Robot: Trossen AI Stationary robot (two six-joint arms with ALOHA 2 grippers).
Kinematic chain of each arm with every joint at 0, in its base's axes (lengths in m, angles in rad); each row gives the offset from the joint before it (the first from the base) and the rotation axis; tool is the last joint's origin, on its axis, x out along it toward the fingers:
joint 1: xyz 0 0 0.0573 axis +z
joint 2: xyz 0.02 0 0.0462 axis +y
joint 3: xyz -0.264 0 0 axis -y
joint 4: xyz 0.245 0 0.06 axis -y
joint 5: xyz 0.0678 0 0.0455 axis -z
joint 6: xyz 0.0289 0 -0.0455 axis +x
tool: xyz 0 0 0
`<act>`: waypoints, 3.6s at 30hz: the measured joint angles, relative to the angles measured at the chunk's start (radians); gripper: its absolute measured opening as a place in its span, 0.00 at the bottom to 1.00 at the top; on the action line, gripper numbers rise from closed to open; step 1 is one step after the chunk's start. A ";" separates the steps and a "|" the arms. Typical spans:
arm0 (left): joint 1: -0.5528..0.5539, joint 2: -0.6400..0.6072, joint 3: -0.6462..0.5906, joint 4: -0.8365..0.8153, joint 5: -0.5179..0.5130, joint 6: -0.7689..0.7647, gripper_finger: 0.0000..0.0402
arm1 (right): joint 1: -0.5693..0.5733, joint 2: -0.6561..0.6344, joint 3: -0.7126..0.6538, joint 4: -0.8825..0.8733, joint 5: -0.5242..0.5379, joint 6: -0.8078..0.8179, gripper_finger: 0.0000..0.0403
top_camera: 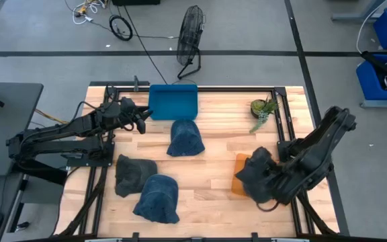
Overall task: Pick & Place hat
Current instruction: Put the bottom black cap into the orange bin, then put the top blue cap into the blue bin
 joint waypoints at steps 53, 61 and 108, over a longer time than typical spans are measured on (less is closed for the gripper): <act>0.000 0.000 0.000 -0.023 -0.026 -0.097 0.33 | -0.007 -0.197 -0.419 0.126 0.062 -0.159 0.00; 0.000 0.000 0.000 -0.044 -0.026 -0.096 0.33 | -0.020 -0.128 -0.475 0.190 -0.026 -0.262 0.00; -0.001 0.000 0.000 -0.001 0.328 0.086 0.33 | -0.083 -0.057 -0.189 0.456 0.551 0.219 0.34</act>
